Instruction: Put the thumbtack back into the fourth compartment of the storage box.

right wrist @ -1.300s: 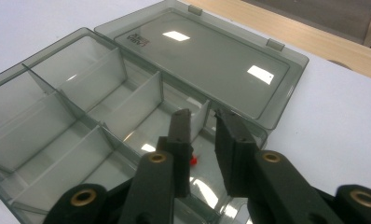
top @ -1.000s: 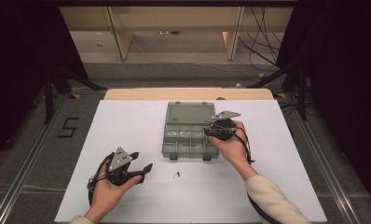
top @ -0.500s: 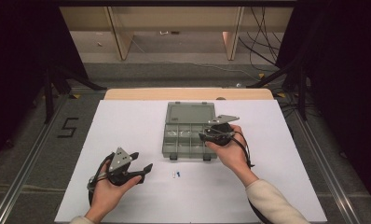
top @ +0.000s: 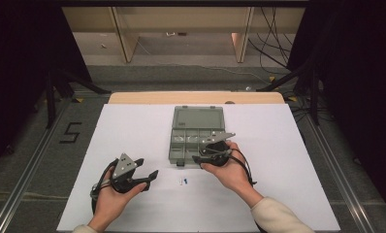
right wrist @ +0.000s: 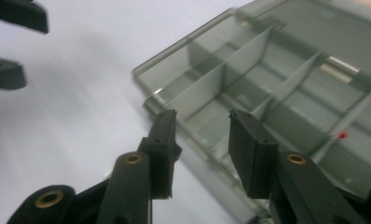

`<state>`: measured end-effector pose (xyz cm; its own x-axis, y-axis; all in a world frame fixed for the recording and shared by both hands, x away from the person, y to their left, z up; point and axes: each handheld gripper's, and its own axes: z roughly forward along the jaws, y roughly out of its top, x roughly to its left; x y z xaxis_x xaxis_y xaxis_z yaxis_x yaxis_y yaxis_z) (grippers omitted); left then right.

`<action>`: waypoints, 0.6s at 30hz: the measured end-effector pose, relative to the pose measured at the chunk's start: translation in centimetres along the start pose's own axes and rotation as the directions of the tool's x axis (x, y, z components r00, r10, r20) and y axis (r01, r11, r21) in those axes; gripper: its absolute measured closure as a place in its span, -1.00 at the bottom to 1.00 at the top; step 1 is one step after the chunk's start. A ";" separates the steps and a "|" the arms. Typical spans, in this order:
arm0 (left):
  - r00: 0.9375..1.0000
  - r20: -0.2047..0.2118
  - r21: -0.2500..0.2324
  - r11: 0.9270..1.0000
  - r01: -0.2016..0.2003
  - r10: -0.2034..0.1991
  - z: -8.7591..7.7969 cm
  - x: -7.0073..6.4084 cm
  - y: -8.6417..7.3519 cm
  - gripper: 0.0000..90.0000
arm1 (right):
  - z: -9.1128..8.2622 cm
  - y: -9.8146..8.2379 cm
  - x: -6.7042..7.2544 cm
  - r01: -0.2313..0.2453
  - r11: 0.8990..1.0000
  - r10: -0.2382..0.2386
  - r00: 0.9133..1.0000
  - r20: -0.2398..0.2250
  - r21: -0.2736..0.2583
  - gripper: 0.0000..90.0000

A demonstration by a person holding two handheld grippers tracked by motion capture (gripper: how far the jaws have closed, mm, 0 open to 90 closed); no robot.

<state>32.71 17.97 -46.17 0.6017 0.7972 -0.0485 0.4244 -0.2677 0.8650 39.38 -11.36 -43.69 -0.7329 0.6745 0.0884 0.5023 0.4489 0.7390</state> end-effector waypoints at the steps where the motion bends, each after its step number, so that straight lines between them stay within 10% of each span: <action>1: 1.000 0.002 -0.002 1.000 0.000 0.000 0.0 0.0 0.0 -0.31 | 0.1 -0.1 0.2 0.006 1.000 -0.006 1.000 -0.013 0.017 0.40; 18: 1.000 0.004 0.001 1.000 -0.005 0.005 0.0 0.1 0.0 -0.31 | 3.0 -1.0 2.9 0.075 0.978 -0.057 0.994 -0.097 0.194 0.44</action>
<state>32.77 18.01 -46.18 0.6065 0.7937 -0.0464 0.4221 -0.2720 0.8648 38.13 -8.14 -46.16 -0.8011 0.5882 0.1104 0.5257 0.6033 0.5997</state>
